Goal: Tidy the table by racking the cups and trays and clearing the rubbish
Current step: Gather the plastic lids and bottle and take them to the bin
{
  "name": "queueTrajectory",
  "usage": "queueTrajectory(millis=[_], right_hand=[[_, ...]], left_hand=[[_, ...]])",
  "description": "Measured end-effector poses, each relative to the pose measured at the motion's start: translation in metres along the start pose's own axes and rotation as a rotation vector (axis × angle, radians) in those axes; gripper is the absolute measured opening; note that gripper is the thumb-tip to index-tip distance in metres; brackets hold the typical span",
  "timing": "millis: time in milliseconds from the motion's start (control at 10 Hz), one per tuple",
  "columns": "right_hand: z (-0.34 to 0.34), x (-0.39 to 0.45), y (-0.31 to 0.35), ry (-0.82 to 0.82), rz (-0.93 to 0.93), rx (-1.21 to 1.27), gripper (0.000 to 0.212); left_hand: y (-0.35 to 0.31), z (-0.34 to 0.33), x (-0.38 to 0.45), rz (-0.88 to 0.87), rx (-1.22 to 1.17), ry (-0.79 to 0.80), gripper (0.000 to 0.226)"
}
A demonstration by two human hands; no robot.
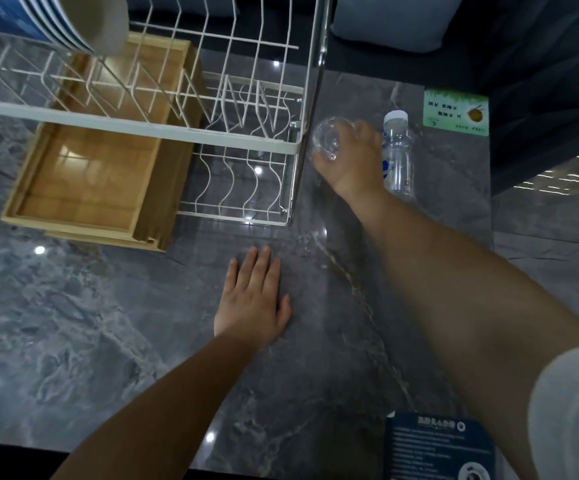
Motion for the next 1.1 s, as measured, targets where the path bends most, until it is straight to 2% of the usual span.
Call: queueTrajectory(millis=[200, 500, 700, 1100], right_hand=[[-0.012, 0.015, -0.011, 0.029, -0.068, -0.158, 0.064], [-0.021, 0.012, -0.018, 0.077, -0.134, -0.193, 0.067], [-0.021, 0.009, -0.017, 0.099, -0.111, -0.208, 0.070], [-0.024, -0.035, -0.012, 0.031, -0.023, -0.218, 0.068]], left_hand=[[0.001, -0.002, 0.001, -0.001, 0.000, 0.004, 0.067], [0.002, -0.004, 0.001, -0.009, -0.001, -0.016, 0.066], [0.002, -0.003, 0.001, -0.004, 0.000, -0.022, 0.066], [0.002, -0.003, 0.001, -0.012, -0.006, -0.028, 0.065]])
Point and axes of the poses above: each hand's wrist, its own x-axis towards the middle knuckle, its own z-axis out of the back of the hand, y = z × x, the point moved 7 cm from there along x, towards the middle knuckle, and after that the axes turned 13 degrees about y, right-handed, at the moved point
